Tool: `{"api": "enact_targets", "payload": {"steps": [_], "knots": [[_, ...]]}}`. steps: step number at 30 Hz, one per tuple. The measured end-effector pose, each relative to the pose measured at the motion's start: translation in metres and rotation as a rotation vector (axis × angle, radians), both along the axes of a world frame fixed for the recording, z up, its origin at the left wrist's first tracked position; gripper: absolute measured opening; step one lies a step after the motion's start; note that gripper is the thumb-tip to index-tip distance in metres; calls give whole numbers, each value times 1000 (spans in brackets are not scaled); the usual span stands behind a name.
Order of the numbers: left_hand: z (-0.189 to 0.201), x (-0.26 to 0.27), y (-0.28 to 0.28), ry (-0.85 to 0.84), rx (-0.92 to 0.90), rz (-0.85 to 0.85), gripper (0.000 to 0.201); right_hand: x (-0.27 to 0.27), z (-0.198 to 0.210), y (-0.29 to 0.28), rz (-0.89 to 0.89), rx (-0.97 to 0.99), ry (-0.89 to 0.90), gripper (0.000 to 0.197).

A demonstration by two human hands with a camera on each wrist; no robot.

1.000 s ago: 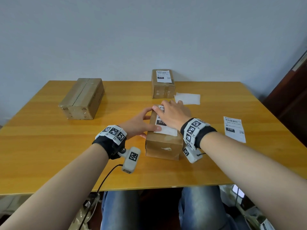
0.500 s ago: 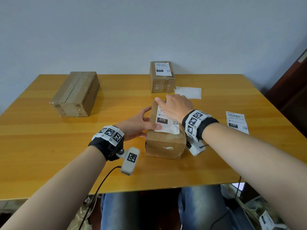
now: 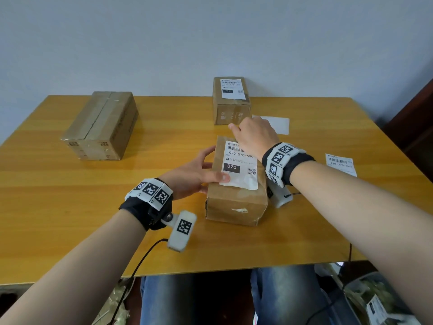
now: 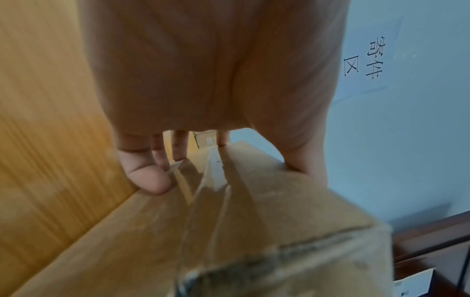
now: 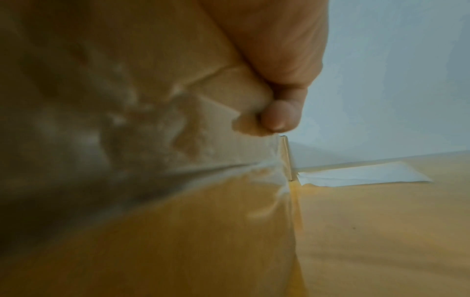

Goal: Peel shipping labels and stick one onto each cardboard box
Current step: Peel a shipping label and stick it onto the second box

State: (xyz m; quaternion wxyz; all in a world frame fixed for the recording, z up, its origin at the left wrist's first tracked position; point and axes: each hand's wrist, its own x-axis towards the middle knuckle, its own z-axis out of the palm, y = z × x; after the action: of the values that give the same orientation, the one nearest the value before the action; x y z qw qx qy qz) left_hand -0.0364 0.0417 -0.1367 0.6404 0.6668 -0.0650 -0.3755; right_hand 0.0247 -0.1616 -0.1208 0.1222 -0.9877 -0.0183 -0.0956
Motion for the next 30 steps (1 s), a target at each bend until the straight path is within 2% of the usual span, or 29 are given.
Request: {"api": "enact_targets", "payload": {"steps": [5, 11, 21, 25, 30], "knots": [[-2, 3, 0, 11, -18, -27, 114, 8, 1, -4, 20, 51, -7, 63], [-4, 6, 2, 14, -36, -46, 126, 14, 3, -11, -9, 161, 15, 63], [-3, 12, 9, 7, -15, -107, 115, 10, 3, -17, -118, 390, 7, 64], [5, 13, 20, -28, 61, -113, 90, -4, 2, -26, -117, 511, 142, 60], [21, 14, 32, -228, 306, -49, 44, -30, 9, -28, 77, 512, 260, 49]]}}
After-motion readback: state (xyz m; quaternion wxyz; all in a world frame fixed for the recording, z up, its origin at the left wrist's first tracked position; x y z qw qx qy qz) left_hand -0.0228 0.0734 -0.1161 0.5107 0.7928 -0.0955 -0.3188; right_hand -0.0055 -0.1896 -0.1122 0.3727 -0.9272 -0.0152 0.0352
